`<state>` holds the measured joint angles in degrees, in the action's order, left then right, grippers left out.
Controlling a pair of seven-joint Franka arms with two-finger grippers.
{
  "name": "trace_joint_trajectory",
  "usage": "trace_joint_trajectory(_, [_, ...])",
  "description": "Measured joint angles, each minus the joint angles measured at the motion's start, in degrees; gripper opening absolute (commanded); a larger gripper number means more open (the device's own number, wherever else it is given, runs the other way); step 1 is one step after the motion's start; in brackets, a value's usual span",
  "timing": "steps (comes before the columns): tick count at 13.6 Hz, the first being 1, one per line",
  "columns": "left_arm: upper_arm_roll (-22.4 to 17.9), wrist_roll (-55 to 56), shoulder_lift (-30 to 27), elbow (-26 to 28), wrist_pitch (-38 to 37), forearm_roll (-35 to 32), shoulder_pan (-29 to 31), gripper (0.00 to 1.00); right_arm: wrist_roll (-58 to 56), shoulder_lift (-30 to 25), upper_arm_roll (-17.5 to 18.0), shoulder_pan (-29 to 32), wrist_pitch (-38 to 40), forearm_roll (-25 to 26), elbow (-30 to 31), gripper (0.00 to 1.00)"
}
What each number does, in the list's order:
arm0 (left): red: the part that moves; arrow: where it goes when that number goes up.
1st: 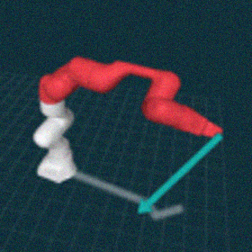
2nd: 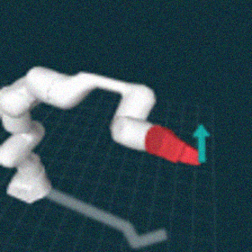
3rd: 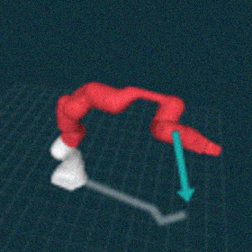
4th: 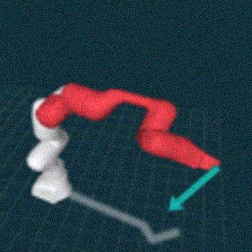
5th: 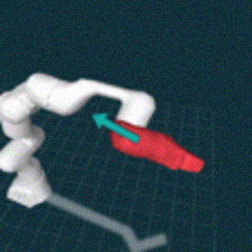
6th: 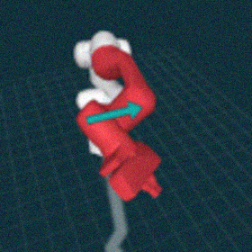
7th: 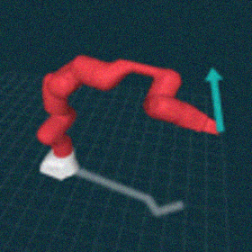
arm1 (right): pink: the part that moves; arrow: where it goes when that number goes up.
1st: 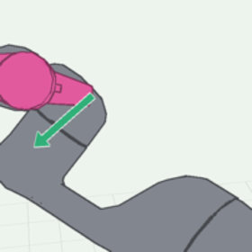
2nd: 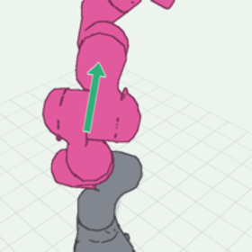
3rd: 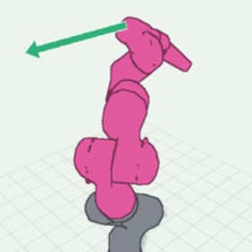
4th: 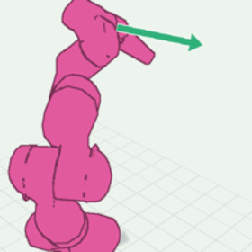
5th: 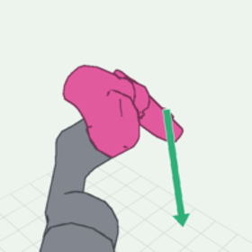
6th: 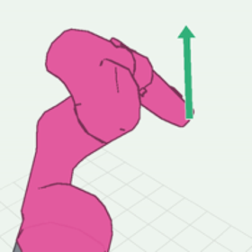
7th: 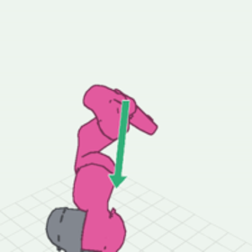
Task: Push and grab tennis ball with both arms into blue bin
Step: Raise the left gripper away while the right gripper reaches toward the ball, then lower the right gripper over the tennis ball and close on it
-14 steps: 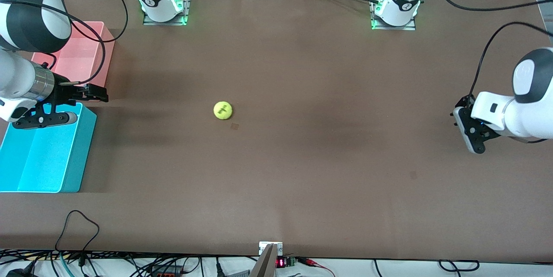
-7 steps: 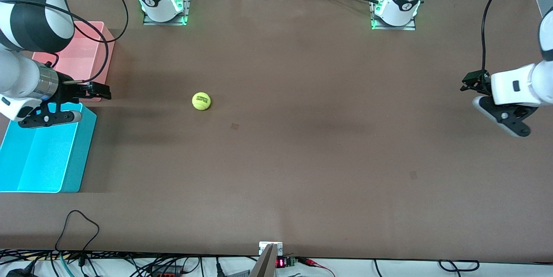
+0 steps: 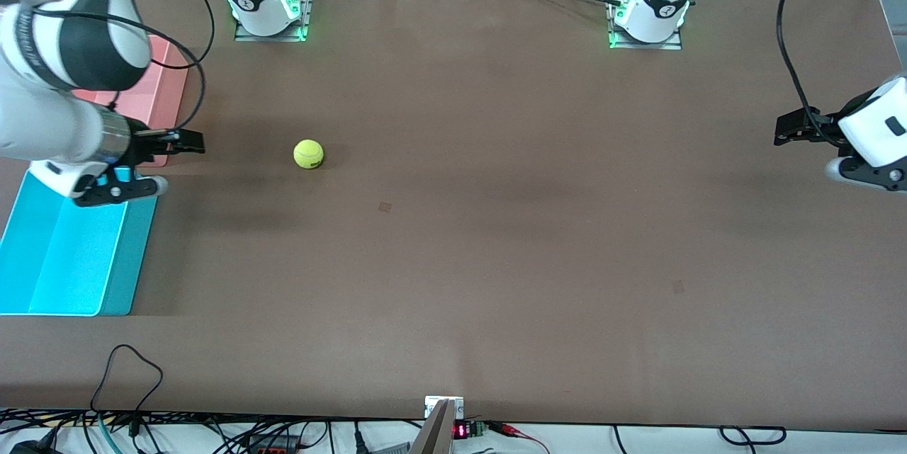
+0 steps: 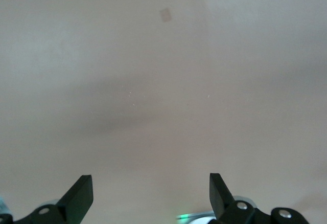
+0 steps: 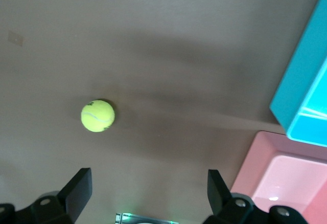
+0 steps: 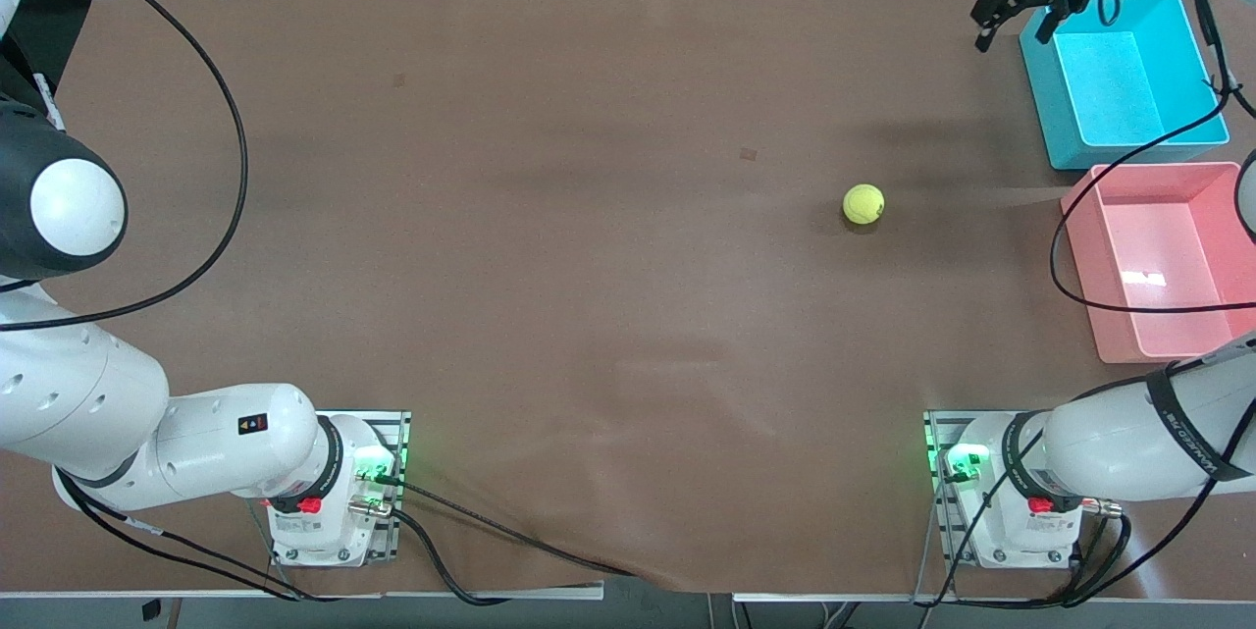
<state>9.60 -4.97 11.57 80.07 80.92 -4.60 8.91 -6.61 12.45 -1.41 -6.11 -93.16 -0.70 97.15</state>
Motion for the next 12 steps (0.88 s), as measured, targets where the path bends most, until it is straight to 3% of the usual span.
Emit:
trace_joint_trajectory(2, [-4.8, 8.9, -2.5, 3.8, 4.8, 1.7, -3.5, 1.00, 1.4, -0.1, 0.1, -1.4, -4.4, -0.2, 4.2, 1.00])
trace_joint_trajectory(5, [-10.3, 9.1, -6.0, 11.6, 13.4, 2.5, -7.1, 1.00, 2.2, -1.0, 0.1, -1.9, -12.0, -0.2, 11.4, 1.00])
trace_joint_trajectory(12, [-11.4, 4.1, -13.0, 19.2, 14.9, 2.5, -8.4, 1.00, 7.2, -6.9, 3.2, -3.2, -32.8, -0.3, 30.6, 1.00])
